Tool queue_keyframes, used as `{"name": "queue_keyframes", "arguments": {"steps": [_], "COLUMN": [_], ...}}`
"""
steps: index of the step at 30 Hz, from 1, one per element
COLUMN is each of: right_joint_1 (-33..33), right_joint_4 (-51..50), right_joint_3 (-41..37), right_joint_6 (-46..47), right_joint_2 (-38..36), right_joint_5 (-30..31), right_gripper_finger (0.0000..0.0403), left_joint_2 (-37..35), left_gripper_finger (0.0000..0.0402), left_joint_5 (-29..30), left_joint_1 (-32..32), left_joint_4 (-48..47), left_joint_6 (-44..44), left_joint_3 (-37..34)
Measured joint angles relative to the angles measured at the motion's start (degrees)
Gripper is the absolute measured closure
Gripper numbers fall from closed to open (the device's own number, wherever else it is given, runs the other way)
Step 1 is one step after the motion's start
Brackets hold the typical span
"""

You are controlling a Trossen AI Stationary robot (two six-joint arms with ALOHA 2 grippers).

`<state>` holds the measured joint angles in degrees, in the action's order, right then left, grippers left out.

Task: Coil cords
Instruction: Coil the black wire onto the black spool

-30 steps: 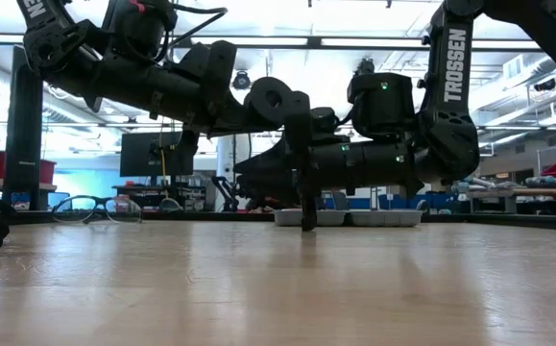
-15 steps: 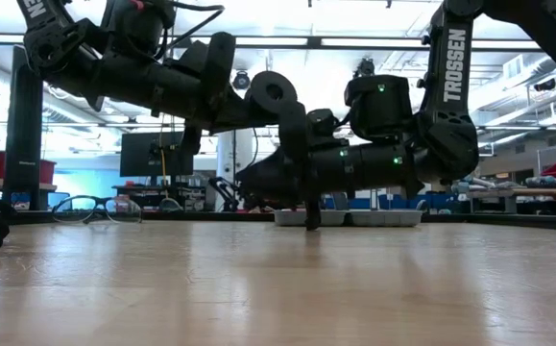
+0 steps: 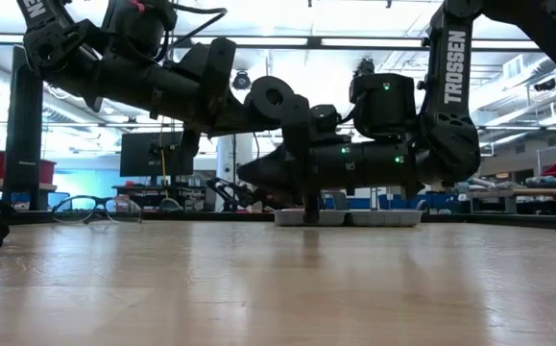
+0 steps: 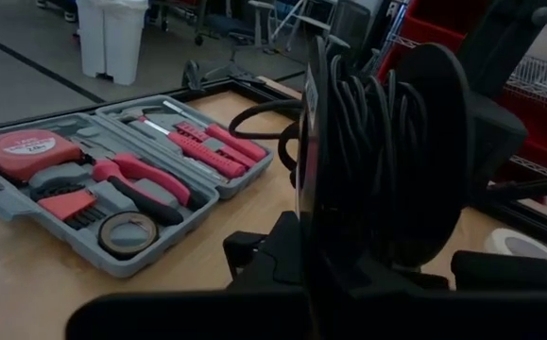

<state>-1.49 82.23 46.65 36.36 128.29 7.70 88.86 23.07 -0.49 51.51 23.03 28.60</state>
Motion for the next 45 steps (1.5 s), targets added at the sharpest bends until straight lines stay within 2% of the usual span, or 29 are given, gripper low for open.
{"name": "queue_keyframes", "arguments": {"steps": [2, 7, 10, 18, 24, 29, 35, 39, 45], "right_joint_1": [0.2, 0.6, 1.3, 2.9, 0.1, -3.1, -5.8, -5.9, -4.0], "right_joint_4": [-0.9, -2.6, -5.2, -19.0, -35.2, -45.3, -55.4, -62.9, -71.1], "right_joint_3": [0.0, -1.4, -5.5, -20.0, -22.8, -20.4, -12.5, -3.5, 11.4], "right_joint_6": [-0.4, 1.5, 2.8, 2.6, 0.2, -4.2, -9.3, -13.0, -18.2], "right_joint_2": [0.0, -0.9, -4.5, -23.5, -38.2, -46.6, -50.4, -47.5, -38.6], "right_joint_5": [0.0, 0.1, 2.0, 11.0, 13.2, 13.1, 9.6, 7.8, 4.1], "right_gripper_finger": [0.0391, 0.0398, 0.0399, 0.0401, 0.0402, 0.0402, 0.0403, 0.0403, 0.0403], "left_joint_2": [0.0, 0.0, 0.0, 0.0, 0.0, 0.0, 0.0, 0.0, 0.0], "left_gripper_finger": [0.0401, 0.0401, 0.0401, 0.0401, 0.0401, 0.0401, 0.0401, 0.0401, 0.0401], "left_joint_5": [0.0, 0.1, 0.7, 0.7, 0.3, 0.3, -0.8, -0.2, 3.5], "left_joint_1": [0.0, 0.0, 0.0, 0.0, 0.0, 0.0, 0.0, 0.0, 0.0], "left_joint_4": [-0.1, -0.4, -0.5, -0.9, -1.8, -4.2, -6.2, -8.0, -11.0], "left_joint_6": [0.0, 0.0, 0.0, 0.0, 0.2, 1.2, 1.3, 1.4, 4.1], "left_joint_3": [0.0, 0.0, 0.0, 0.0, 0.0, 0.0, 0.0, 0.0, 0.1]}}
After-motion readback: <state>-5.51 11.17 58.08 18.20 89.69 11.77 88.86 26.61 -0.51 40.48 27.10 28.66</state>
